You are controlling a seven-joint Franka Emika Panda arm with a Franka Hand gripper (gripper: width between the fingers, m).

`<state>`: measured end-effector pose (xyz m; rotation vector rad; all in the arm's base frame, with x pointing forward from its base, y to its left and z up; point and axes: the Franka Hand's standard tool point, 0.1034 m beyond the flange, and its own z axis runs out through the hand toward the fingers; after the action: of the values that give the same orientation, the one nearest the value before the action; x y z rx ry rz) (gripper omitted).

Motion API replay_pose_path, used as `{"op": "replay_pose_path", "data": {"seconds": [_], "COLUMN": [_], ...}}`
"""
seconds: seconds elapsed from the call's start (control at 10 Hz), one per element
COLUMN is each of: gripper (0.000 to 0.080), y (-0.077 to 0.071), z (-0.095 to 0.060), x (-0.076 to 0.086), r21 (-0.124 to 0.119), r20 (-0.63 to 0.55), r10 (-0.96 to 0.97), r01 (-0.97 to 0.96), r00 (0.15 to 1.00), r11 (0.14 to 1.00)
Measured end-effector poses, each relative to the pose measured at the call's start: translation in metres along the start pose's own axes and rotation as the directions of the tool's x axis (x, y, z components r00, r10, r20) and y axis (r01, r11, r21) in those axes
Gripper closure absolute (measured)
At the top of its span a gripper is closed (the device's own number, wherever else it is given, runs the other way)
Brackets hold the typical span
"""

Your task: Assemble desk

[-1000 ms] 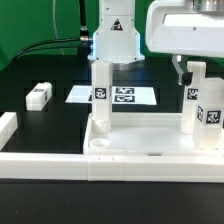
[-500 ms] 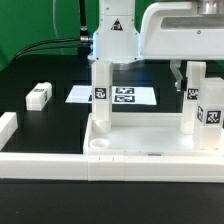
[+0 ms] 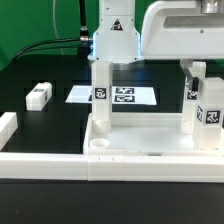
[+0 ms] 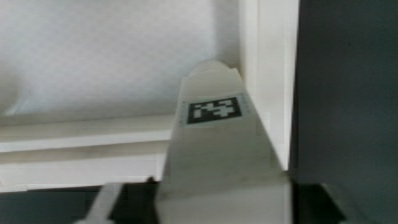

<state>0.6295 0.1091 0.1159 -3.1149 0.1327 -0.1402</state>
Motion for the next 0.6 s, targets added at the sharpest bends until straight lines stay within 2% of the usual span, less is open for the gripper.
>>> {"op": "replay_pose_path", "data": {"seconds": [0.2, 0.3, 0.5, 0.6], "gripper": [0.0512, 0.0512, 0.0512, 0.0512], "y": [0.000, 0.001, 0.016, 0.022], "z": [0.000, 0.000, 0.000, 0.000], "x": [0.000, 0.000, 0.004, 0.004], "r21": [0.000, 0.000, 0.010, -0.006], "r20": [0.000, 0.000, 0.004, -0.002], "r10": [0.022, 0.102, 0.348, 0.466], "r01": [-0.022, -0.102, -0.348, -0.466], "r00": [1.000, 0.995, 0.938, 0.885], "r11": [1.000, 0.995, 0.938, 0.885]}}
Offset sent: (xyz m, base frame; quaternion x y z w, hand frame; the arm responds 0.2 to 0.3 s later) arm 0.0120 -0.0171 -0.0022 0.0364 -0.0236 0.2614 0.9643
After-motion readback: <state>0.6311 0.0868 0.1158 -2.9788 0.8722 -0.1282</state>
